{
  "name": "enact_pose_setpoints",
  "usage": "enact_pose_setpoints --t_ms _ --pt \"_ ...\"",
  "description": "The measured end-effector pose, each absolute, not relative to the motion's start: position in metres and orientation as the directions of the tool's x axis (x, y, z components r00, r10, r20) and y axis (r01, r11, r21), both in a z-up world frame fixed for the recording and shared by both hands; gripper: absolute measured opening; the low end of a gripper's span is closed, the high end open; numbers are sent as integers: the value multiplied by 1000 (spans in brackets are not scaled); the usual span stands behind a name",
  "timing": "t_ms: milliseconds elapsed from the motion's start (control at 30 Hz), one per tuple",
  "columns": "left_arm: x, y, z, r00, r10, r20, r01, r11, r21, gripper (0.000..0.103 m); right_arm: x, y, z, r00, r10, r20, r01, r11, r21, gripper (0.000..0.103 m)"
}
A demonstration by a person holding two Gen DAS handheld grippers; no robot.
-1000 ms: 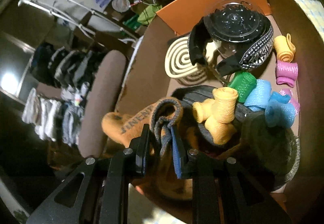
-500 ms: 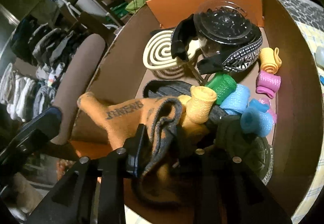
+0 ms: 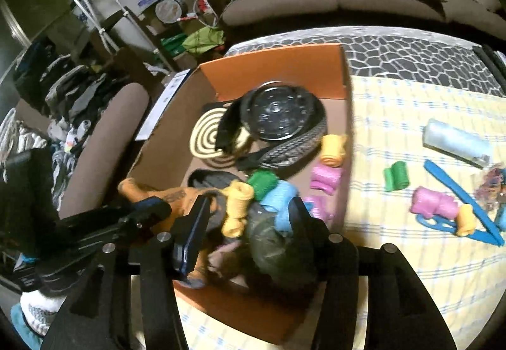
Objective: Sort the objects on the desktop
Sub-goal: 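Open the right tool to drop the sock into the box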
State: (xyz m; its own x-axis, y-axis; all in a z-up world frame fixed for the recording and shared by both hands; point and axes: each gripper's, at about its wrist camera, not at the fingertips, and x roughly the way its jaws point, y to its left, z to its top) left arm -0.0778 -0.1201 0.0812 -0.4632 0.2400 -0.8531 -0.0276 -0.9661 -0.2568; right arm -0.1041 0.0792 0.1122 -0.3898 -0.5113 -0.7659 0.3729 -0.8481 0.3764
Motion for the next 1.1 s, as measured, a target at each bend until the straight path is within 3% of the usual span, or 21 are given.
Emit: enact_pose_setpoints --t_ms 167,233,367,500,667,733,800,1033,1100 --pt "-72 -117 74 -447 226 -865 -17 -969 -245 21 -103 89 117 -395 -508 -766 370 -851 373 55" --pt "-67 -114 81 -466 234 -853 -17 -967 -255 34 -102 95 119 -402 -505 -764 370 -853 369 57" --pt "-60 -101 102 -520 217 -826 -47 -973 -226 50 -101 109 125 -429 -487 -761 363 -864 348 63" --pt "-56 -82 116 -553 229 -802 -76 -971 -225 65 -102 125 125 -450 -457 -767 340 -882 326 74" --pt "-54 -53 124 -571 218 -792 -105 -976 -193 69 -100 145 124 -475 -414 -777 305 -905 296 85" --pt "-54 -44 126 -575 238 -782 -117 -971 -210 84 -98 154 123 -494 -380 -782 286 -920 267 93" --pt "-52 -38 128 -581 243 -777 -119 -970 -214 87 -96 162 122 -510 -346 -788 278 -933 230 98" --pt "-51 -8 131 -593 279 -755 -118 -958 -261 91 -88 197 117 -529 -278 -802 251 -954 166 98" --pt "-52 3 128 -586 295 -755 -127 -953 -274 97 -87 210 115 -530 -262 -806 233 -960 158 98"
